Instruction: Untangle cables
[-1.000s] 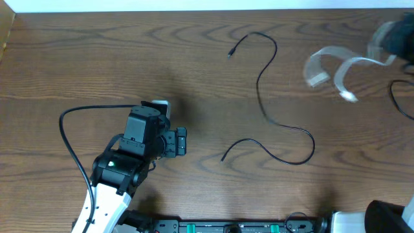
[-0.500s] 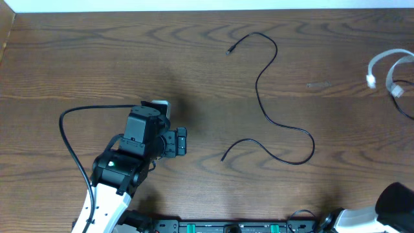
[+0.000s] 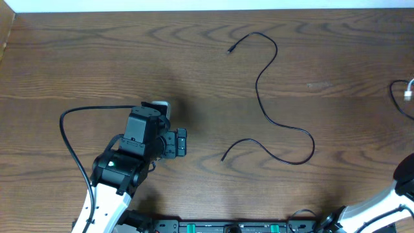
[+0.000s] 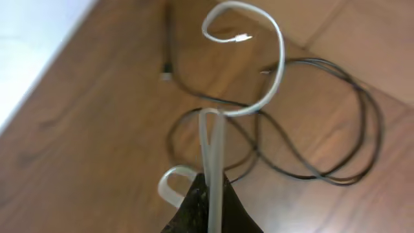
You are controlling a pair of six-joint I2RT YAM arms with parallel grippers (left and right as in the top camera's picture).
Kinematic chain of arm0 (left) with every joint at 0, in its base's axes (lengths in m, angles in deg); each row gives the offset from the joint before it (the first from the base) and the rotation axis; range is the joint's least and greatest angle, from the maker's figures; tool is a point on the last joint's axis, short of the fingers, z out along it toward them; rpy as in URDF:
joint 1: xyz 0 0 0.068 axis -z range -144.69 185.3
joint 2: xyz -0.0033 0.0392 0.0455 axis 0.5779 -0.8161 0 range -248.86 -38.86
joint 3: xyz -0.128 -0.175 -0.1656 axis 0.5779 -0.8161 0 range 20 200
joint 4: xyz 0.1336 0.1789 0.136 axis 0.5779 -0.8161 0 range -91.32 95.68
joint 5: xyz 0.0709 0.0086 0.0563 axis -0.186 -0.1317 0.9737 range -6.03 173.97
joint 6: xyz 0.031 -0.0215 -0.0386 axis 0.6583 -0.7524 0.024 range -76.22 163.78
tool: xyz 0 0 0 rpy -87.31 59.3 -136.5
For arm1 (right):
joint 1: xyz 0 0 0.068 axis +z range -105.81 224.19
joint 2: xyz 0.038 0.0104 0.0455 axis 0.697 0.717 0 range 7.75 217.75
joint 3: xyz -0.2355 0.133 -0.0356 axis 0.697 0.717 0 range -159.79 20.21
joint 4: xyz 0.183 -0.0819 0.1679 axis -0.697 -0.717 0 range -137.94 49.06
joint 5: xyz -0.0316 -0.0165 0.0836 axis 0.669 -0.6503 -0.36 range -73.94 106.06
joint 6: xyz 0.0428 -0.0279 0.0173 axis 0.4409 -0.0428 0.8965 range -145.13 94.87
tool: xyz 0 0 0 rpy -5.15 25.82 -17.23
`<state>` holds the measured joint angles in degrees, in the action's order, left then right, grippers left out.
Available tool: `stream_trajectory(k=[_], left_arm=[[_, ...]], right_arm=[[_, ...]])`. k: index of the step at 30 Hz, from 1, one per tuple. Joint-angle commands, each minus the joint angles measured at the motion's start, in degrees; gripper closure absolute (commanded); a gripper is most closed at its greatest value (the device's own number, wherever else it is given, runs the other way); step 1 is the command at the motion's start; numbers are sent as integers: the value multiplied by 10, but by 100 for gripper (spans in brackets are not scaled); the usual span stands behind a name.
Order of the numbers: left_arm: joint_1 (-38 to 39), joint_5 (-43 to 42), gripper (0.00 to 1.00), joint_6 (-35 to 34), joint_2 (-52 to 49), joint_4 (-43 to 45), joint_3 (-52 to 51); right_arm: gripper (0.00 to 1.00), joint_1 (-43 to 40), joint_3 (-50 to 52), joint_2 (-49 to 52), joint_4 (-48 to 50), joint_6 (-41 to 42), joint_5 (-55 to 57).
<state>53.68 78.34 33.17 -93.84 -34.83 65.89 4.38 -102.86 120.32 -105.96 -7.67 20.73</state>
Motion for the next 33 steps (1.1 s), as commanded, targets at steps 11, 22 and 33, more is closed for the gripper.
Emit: stream_trajectory(k=[11,22,33], left_arm=[[-2,1,4,-2,0,-4,3],[-2,1,4,-2,0,-4,3],[-2,1,3,7,0,37,3]], right_arm=[[99,-102,-9,118,-31,9,1],[35,-115,-9,123,-1,104,-101],[1,-68,-9,122,19,28,-382]])
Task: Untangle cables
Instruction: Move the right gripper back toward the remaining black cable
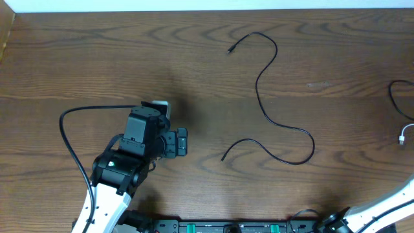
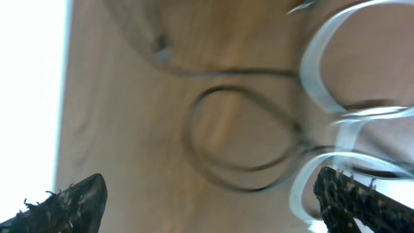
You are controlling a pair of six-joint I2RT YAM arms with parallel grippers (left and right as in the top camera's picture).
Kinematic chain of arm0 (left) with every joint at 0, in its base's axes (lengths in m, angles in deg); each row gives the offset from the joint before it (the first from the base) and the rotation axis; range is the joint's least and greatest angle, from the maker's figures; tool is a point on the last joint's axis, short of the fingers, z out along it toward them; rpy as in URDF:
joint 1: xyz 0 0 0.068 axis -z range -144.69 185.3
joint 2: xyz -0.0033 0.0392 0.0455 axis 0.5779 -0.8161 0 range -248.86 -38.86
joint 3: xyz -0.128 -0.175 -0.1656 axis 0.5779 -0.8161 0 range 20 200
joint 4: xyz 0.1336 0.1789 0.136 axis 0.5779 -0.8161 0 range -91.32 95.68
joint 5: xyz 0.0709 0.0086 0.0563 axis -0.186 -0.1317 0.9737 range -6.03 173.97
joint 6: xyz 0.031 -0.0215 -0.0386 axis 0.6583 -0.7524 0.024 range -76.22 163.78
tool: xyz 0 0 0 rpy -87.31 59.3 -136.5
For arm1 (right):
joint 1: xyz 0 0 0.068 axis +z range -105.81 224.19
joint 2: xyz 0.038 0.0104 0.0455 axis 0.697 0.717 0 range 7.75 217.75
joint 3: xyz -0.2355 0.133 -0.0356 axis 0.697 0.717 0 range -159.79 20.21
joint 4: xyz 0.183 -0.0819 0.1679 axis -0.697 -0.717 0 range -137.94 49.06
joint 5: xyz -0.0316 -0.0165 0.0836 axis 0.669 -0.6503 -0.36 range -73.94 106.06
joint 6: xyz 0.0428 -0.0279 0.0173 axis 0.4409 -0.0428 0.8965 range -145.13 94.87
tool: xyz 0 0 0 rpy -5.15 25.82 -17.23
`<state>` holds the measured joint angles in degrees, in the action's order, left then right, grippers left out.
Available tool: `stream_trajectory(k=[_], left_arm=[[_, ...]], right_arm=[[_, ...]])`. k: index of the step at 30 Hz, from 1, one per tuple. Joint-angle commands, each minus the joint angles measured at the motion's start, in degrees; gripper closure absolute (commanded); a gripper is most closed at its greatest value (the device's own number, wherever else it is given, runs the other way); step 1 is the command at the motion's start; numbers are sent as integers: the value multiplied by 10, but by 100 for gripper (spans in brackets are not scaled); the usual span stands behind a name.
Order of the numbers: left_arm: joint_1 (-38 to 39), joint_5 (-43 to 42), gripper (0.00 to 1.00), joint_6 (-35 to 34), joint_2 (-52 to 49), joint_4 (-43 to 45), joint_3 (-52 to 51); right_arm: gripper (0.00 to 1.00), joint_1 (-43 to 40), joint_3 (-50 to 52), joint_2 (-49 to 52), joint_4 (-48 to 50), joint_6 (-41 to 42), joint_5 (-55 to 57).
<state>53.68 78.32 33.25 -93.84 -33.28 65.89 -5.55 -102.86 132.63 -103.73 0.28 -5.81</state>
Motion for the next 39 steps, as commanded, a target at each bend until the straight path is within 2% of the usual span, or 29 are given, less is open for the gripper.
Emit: stream_trajectory(k=[1,3,6,12,16,18,19,22,26,29,35,39], left_arm=[[-2,1,2,6,0,37,3],[-2,-3,2,5,0,67,4],[-2,-62,2,-7,0,125,9],[-8,-83,6,-44,0,150,81],[-15,-59,11,-46,0,107,177],[-15,9,11,-45,0,62,215],[-15,89,11,-29,0,22,232],[-15,203,11,-14,0,-16,243],[-15,275,11,33,1,-32,268],[-15,284,11,32,1,-45,297],[-15,282,25,-19,2,-142,331],[-15,275,34,-62,2,-211,331]], right_arm=[[1,47,-9,-1,-11,-75,-120],[1,82,-9,-1,-31,-127,-119],[1,148,-9,0,-57,-196,-99],[1,294,-9,0,-86,-254,-34],[1,381,-9,0,-114,-291,19],[1,417,-9,0,-137,-319,41],[1,447,-8,0,-165,-348,52],[1,492,1,0,-214,-398,55],[1,549,17,0,-281,-439,55],[1,579,34,0,-297,-439,55],[1,648,112,0,-287,-482,63],[1,688,179,0,-233,-484,121]])
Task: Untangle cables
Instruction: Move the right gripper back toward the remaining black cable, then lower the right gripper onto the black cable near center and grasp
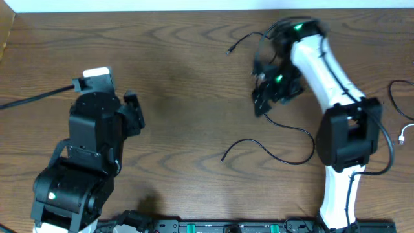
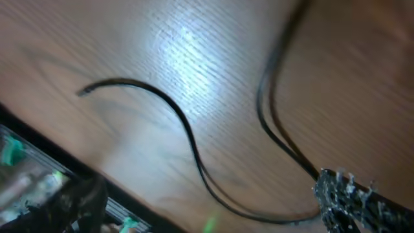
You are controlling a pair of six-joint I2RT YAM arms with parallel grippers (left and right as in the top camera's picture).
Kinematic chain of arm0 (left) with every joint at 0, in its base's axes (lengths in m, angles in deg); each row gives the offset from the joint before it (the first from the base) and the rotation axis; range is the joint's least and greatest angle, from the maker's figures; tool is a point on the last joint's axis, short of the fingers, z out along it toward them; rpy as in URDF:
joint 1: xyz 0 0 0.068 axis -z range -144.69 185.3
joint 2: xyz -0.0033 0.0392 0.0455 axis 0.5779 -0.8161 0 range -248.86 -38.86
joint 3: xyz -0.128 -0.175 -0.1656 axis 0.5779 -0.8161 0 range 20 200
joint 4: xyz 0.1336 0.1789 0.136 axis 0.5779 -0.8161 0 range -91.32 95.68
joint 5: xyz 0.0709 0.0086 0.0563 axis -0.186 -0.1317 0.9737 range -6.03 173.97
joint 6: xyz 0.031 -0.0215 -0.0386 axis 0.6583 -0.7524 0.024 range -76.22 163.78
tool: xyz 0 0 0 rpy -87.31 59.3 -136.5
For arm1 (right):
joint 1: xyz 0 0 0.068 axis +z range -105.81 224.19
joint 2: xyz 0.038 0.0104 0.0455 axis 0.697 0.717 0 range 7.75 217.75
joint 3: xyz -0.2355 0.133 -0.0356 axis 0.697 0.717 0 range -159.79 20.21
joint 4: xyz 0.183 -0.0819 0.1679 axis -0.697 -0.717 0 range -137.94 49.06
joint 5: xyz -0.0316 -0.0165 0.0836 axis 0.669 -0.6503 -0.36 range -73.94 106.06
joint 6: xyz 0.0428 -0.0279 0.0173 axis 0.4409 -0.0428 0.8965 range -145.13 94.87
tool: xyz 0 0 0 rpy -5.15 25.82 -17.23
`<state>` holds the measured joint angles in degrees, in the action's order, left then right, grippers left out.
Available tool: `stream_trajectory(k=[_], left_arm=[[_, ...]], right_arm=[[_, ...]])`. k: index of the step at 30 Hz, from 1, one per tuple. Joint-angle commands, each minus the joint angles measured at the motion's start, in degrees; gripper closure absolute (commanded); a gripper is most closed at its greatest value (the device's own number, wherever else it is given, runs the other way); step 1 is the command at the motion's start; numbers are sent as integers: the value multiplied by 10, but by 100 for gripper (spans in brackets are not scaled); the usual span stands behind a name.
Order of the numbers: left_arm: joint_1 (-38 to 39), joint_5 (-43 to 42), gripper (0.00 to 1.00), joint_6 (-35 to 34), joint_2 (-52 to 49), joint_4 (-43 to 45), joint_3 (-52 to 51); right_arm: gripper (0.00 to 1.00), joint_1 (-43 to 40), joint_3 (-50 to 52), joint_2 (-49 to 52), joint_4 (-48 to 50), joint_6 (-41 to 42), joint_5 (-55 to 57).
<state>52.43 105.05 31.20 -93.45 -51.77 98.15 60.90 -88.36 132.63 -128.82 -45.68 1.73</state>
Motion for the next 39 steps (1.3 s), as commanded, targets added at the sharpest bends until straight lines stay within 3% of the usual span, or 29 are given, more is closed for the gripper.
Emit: stream_trajectory(k=[1,3,10,18,24,28,30,33,36,39], left_arm=[[-2,-12,38,-50,-2,-46,8],[-2,-64,43,-58,-2,-79,8],[3,-240,46,-57,-1,-186,2],[61,-238,47,-57,21,-179,-59],[101,-238,47,-95,23,-179,-96],[125,-227,47,-105,23,-181,-99],[132,-209,47,-106,23,-182,-99],[136,-199,47,-107,23,-179,-99],[136,-198,46,-107,23,-171,-99],[136,-198,47,-107,23,-171,-99]], right_arm=[[1,33,50,0,35,-24,57],[1,51,80,0,64,-24,78],[1,78,122,0,137,26,159],[1,77,122,0,184,42,173],[1,74,122,0,176,-26,169],[1,80,122,0,177,-28,137],[6,82,122,0,179,-20,104],[26,85,122,0,192,16,64],[38,89,126,0,223,66,49],[32,91,135,0,263,105,50]])
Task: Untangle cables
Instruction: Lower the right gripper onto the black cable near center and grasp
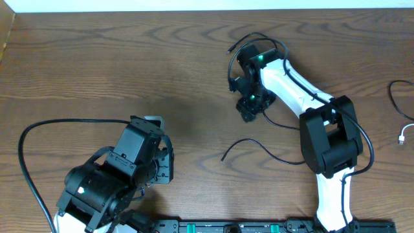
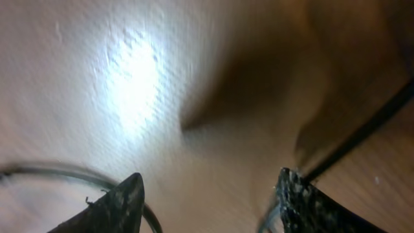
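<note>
A long black cable (image 1: 284,127) snakes over the middle of the wooden table, from one end (image 1: 228,50) at the back to another end (image 1: 223,158) near the front. My right gripper (image 1: 248,112) hangs low beside the cable's upper stretch. In the right wrist view the right gripper (image 2: 210,188) is open over bare wood. A strand of the black cable (image 2: 362,133) runs just outside the right finger, and another strand curves past the left finger (image 2: 116,207). My left gripper (image 1: 166,166) sits at the front left, away from the cable; its jaws do not show.
A white cable end (image 1: 404,134) and a second black cable (image 1: 393,96) lie at the right edge of the table (image 1: 97,52). The left arm's own black lead (image 1: 26,139) loops over the front left corner.
My right gripper, still open, has shifted a little left and come down close to the table beside the black cable. The left arm has moved right and toward the front.
My right gripper was first shut on a white cable over a tangle at the far right. Then it was open, with the white cable lying at the table's right edge. Then the right arm stood over the middle black cable, and now it is low beside it.
</note>
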You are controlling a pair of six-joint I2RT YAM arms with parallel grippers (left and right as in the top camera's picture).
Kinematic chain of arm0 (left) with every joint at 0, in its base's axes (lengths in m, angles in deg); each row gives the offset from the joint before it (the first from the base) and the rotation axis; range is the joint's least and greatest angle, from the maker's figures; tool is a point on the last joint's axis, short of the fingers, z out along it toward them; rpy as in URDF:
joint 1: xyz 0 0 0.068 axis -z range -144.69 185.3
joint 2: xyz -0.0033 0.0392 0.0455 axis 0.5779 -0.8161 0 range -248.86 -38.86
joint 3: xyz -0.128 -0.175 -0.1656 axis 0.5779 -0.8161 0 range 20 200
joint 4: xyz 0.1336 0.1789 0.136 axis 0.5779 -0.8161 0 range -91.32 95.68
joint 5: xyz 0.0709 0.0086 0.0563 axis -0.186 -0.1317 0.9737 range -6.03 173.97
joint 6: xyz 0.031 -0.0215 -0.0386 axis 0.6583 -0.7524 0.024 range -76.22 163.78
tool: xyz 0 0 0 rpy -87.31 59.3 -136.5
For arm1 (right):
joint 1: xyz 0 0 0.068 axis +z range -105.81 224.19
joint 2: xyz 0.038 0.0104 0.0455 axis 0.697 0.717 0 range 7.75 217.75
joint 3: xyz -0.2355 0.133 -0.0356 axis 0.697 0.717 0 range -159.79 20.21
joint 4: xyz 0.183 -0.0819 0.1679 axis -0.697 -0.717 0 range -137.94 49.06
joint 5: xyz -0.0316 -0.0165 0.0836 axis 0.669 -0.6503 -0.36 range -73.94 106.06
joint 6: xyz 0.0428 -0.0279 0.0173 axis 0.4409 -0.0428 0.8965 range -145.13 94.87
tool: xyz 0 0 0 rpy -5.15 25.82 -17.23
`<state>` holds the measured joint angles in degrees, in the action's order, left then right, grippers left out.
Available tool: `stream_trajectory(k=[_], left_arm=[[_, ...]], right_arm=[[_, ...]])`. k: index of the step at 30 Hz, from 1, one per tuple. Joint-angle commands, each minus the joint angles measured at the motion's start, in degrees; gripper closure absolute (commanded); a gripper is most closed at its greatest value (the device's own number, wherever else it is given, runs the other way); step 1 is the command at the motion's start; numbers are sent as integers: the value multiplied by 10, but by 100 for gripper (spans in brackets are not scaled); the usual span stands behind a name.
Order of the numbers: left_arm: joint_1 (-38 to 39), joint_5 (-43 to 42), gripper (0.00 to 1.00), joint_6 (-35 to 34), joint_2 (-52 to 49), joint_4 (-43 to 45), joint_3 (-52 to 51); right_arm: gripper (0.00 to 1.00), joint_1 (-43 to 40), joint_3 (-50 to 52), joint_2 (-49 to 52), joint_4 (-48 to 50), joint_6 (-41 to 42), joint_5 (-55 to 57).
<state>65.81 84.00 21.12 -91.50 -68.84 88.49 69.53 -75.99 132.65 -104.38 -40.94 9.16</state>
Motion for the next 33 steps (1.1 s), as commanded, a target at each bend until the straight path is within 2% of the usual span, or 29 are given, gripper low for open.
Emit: stream_trajectory(k=[1,6,8,11,14,16,18,23,29,33], left_arm=[[2,12,47,-6,3,-1,-2],[2,10,46,-6,3,-6,-2],[2,10,47,-6,3,-8,-2],[2,11,47,-6,3,-9,-3],[2,11,47,-6,3,-9,-4],[2,11,47,-6,3,-9,-5],[2,11,47,-6,3,-9,-5],[2,11,47,-6,3,-9,-5],[2,10,46,-6,3,-9,-5],[2,10,46,-4,3,-9,-5]], right_arm=[[29,5,17,-1,35,68,-24],[27,5,57,-1,92,116,-21],[18,6,76,-1,94,115,-21],[13,6,93,-1,65,116,-23],[15,7,104,-1,20,173,-37],[16,9,106,-1,-7,173,-70],[13,15,106,-1,-32,107,-94],[2,27,109,-1,-67,-65,-49],[1,28,117,-1,-50,-111,-33],[1,28,132,-1,-51,-180,-11]])
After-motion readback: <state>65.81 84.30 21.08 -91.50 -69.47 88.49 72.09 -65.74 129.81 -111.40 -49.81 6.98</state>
